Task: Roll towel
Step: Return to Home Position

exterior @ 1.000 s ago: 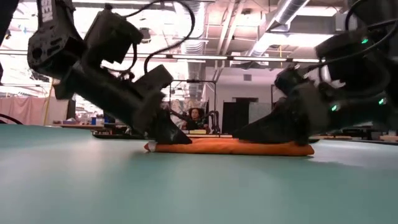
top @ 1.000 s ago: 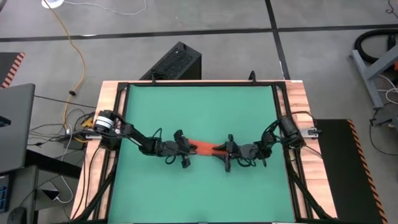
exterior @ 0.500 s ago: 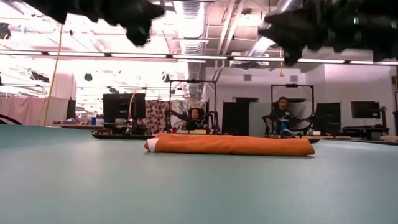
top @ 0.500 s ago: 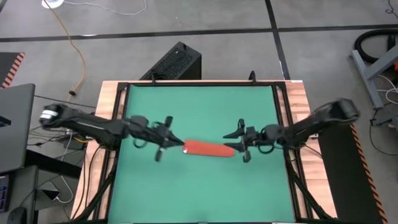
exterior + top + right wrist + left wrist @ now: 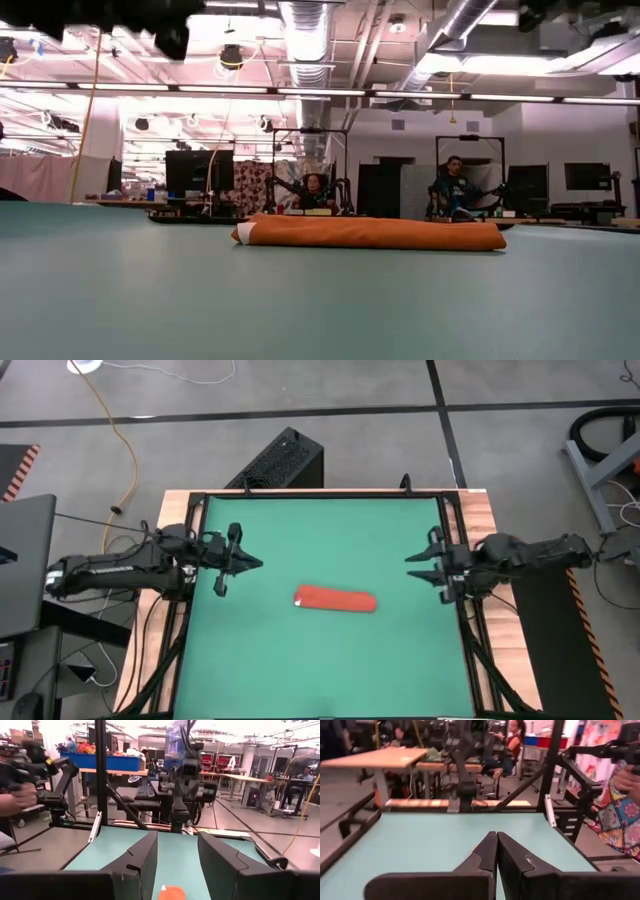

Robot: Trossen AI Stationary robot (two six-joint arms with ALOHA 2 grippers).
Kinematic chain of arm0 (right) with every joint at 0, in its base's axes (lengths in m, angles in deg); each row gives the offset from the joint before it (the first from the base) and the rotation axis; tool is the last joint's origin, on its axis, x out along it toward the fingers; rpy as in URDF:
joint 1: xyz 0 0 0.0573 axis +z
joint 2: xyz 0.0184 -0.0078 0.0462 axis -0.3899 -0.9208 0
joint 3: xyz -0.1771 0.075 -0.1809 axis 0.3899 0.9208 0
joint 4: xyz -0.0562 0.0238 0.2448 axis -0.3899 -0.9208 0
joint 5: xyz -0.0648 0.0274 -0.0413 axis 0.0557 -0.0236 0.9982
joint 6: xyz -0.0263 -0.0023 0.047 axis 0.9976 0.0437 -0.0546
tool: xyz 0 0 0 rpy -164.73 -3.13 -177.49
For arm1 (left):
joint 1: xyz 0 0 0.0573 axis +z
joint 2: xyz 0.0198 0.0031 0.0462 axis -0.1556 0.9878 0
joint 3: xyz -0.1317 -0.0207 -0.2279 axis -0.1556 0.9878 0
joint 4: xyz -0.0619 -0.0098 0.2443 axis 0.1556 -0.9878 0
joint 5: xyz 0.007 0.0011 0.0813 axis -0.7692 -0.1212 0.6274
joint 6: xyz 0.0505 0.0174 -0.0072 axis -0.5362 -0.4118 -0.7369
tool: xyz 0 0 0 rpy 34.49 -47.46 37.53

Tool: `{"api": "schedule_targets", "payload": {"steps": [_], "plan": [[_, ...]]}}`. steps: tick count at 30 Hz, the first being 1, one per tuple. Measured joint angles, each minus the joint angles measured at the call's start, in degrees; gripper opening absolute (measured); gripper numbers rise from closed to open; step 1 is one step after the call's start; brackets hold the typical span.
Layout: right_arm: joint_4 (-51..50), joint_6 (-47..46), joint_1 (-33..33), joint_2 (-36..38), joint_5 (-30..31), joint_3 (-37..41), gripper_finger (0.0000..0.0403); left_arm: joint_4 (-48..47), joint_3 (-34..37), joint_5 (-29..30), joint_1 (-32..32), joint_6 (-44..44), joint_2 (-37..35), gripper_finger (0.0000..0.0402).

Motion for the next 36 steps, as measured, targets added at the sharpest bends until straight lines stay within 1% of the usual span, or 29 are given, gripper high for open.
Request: {"api": "schedule_targets", "payload": {"steps": [4,6,9,13,18,19,21,22,24,30,33,36], "plan": [[-6.4,-1.2,0.0,4.3,1.4,0.4,0.0162,4.2,6.9,-3.4,3.6,3.9,-5.0,0.0000],[-7.0,-1.2,0.1,6.0,1.4,2.4,0.0162,6.1,10.0,-4.8,5.0,5.5,-7.4,0.0000],[-4.5,-1.1,0.1,9.3,1.5,6.9,0.0162,8.6,14.0,-5.4,6.7,7.5,-10.6,0.0000],[0.9,-1.8,-0.3,14.8,1.6,14.1,0.0162,8.8,17.8,-7.6,8.7,9.7,-14.6,0.0000],[0.8,-4.8,-0.9,24.3,3.4,20.6,0.0162,9.1,21.8,-7.7,10.3,11.4,-18.7,0.0000],[1.7,-5.2,-0.9,24.7,3.7,21.8,0.0162,9.1,22.6,-7.3,10.4,11.7,-19.6,0.0000],[2.5,-5.6,-0.8,24.6,3.8,23.5,0.0162,9.4,24.5,-5.6,10.5,12.6,-21.4,0.0000],[2.6,-5.7,-0.7,24.5,3.9,24.2,0.0162,8.7,24.6,-3.7,10.5,13.1,-22.2,0.0000],[5.0,-6.2,-0.7,24.2,5.3,26.0,0.0162,5.5,24.6,2.1,10.3,13.5,-23.8,0.0000],[0.8,-7.0,-0.7,24.6,8.4,26.5,0.0162,-0.1,24.7,17.1,8.4,14.5,-26.2,0.0000],[0.8,-6.2,-1.1,24.3,10.7,26.5,0.0162,-4.0,24.7,19.8,7.4,13.9,-26.1,0.0000],[0.7,-5.7,-1.9,24.1,11.0,26.5,0.0162,-5.2,24.7,22.0,6.7,15.6,-26.1,0.0000]]}}
